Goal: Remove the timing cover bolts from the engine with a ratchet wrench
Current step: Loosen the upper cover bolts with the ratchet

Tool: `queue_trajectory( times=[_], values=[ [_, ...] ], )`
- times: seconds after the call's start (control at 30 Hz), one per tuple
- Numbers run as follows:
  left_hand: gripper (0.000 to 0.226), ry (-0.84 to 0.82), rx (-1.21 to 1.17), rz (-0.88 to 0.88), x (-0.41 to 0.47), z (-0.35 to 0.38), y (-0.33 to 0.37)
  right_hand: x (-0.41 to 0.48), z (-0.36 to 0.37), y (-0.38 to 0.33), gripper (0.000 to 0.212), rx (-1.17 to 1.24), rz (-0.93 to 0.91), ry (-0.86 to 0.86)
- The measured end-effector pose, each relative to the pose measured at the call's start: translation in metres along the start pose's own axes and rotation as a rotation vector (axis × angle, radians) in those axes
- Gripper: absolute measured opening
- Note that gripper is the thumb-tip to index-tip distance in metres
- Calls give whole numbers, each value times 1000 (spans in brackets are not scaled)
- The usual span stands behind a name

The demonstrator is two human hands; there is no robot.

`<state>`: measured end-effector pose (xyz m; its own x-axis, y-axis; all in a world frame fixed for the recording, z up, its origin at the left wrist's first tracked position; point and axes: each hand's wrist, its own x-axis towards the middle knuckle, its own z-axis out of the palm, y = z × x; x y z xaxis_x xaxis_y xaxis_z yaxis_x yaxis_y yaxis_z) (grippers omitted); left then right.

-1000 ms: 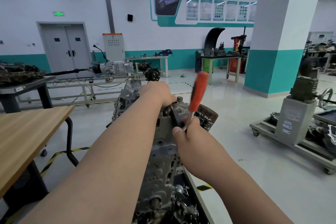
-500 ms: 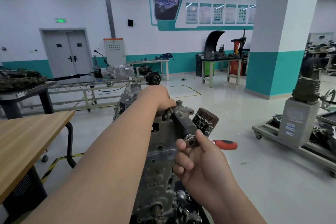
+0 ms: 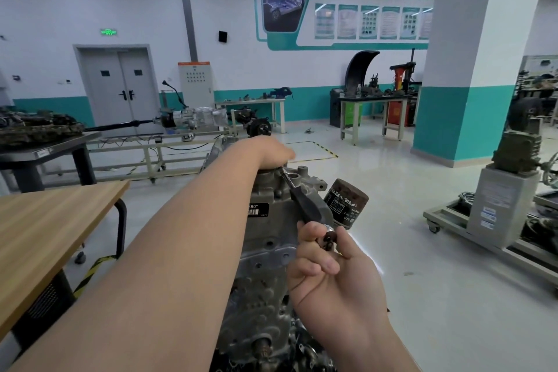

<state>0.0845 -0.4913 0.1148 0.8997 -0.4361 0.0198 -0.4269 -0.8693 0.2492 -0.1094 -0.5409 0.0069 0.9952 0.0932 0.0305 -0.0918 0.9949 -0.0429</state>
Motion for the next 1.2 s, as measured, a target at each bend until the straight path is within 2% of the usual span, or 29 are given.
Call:
queue_trajectory(
  times=[0.1,0.2,0.43,0.6,0.73,0.83,0.93,1.03,1.1,1.2],
  values=[
    [52,-24,256,34,-1,5,1,0,1,-1,53,20,-8,-16],
    [53,30,361,33,-1,12,5,1,2,0,50,-31,-21,1],
    [41,129,366,-19,-5,16,6,7,8,2,40,-540,-186,173],
    [40,138,361,-43,-8,17,9,6,6,-5,39,-1085,-269,269],
    [40,141,340,-61,-9,17,10,3,8,-15,18,-1531,-327,282],
    [40,141,333,-67,-7,18,10,7,10,-20,32,-1785,-380,314],
    [40,158,319,-78,-7,19,10,6,12,-15,49,-2254,-478,325],
    [31,146,285,-75,0,22,5,5,15,-10,56,-2654,-584,344],
    [25,134,238,-59,5,25,1,7,17,-8,61,-2813,-635,373],
    [25,201,244,-25,10,27,-3,9,18,-6,68,-2905,-600,424]
  ],
)
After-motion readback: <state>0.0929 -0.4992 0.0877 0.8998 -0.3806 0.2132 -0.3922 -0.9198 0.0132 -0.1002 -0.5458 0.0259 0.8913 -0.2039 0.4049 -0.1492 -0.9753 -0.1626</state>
